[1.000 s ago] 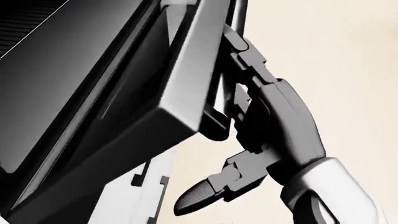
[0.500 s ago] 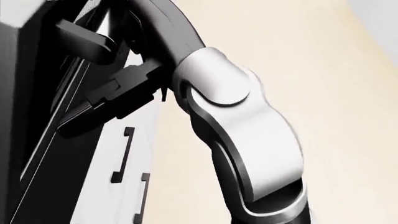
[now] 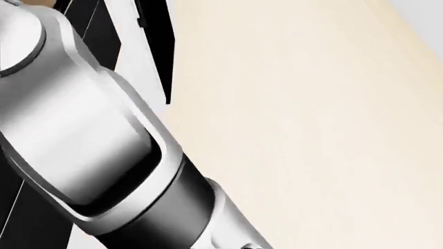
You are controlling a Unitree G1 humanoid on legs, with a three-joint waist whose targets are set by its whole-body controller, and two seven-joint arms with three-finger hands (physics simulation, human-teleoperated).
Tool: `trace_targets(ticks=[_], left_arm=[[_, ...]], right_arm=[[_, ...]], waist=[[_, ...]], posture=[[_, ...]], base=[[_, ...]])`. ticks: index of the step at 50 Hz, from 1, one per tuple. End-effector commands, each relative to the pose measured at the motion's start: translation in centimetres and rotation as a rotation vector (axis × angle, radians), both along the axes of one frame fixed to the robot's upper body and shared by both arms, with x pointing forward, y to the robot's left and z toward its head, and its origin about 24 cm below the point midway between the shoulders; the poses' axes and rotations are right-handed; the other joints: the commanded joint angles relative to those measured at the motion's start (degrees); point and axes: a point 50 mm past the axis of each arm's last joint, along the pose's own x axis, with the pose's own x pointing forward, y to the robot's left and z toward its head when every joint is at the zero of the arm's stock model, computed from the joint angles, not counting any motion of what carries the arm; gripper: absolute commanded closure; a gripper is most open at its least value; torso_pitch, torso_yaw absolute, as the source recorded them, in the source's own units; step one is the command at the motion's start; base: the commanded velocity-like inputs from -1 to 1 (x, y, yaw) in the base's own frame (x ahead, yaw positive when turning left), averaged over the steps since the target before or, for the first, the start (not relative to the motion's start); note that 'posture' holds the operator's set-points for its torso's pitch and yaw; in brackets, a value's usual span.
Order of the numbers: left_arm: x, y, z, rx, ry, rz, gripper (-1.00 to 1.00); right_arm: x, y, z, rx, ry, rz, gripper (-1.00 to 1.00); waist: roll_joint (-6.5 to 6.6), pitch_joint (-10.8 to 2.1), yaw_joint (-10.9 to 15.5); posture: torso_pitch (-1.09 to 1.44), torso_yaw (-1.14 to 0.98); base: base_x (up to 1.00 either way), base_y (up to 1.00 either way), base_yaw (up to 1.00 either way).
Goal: Close the oven door.
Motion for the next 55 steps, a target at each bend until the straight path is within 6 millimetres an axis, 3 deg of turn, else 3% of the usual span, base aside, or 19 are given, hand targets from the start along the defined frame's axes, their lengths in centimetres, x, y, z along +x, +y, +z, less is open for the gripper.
trace_targets(ticks=[1, 6, 13, 19, 29, 39, 43, 48, 55], left_arm=[[2.4, 0.6, 1.1, 0.035, -0.079, -0.044, -1.0], [2.4, 0.6, 1.1, 0.034, -0.079, -0.044, -1.0], [2.3, 0.8, 1.1, 0.032, -0.08, -0.042, -1.0], [2.3, 0.9, 1.1, 0.031, -0.082, -0.039, -1.0], [2.3, 0.9, 1.1, 0.029, -0.084, -0.037, -1.0], [2.2, 0.9, 1.1, 0.03, -0.083, -0.035, -1.0], [2.2, 1.0, 1.1, 0.03, -0.083, -0.032, -1.0], [2.2, 1.0, 1.2, 0.03, -0.084, -0.031, -1.0], [2.2, 1.0, 1.2, 0.03, -0.084, -0.032, -1.0]], right_arm=[[-2.9, 1.5, 1.8, 0.03, -0.095, 0.149, -1.0], [-4.0, 2.7, 2.2, 0.014, -0.118, 0.182, -1.0], [-7.1, 5.1, 2.0, -0.015, -0.148, 0.267, -1.0], [-11.3, 7.2, 1.3, -0.031, -0.157, 0.361, -1.0], [-14.0, 8.1, 0.4, -0.042, -0.164, 0.414, -1.0], [-15.8, 8.2, -0.5, -0.045, -0.165, 0.434, -1.0], [-15.9, 9.4, 1.4, -0.045, -0.164, 0.443, -1.0], [-15.9, 9.8, 1.6, -0.047, -0.165, 0.447, -1.0], [-16.3, 10.0, 1.6, -0.048, -0.168, 0.456, -1.0]], waist=[[0.08, -1.35, -0.4], [0.15, -1.29, 0.1], [1.07, -1.4, 0.0], [1.92, -1.59, -0.2], [3.26, -1.47, -0.4], [4.52, -0.81, -1.2], [6.16, 0.61, -1.7], [7.4, 0.27, -2.0], [7.75, 0.14, -2.1]], posture=[[0.0, 0.0], [0.0, 0.0], [0.0, 0.0], [0.0, 0.0], [0.0, 0.0], [0.0, 0.0], [0.0, 0.0], [0.0, 0.0], [0.0, 0.0]], base=[[0.0, 0.0, 0.0], [0.0, 0.0, 0.0], [0.0, 0.0, 0.0], [0.0, 0.0, 0.0], [0.0, 0.0, 0.0], [0.0, 0.0, 0.0], [0.0, 0.0, 0.0], [0.0, 0.0, 0.0], [0.0, 0.0, 0.0]])
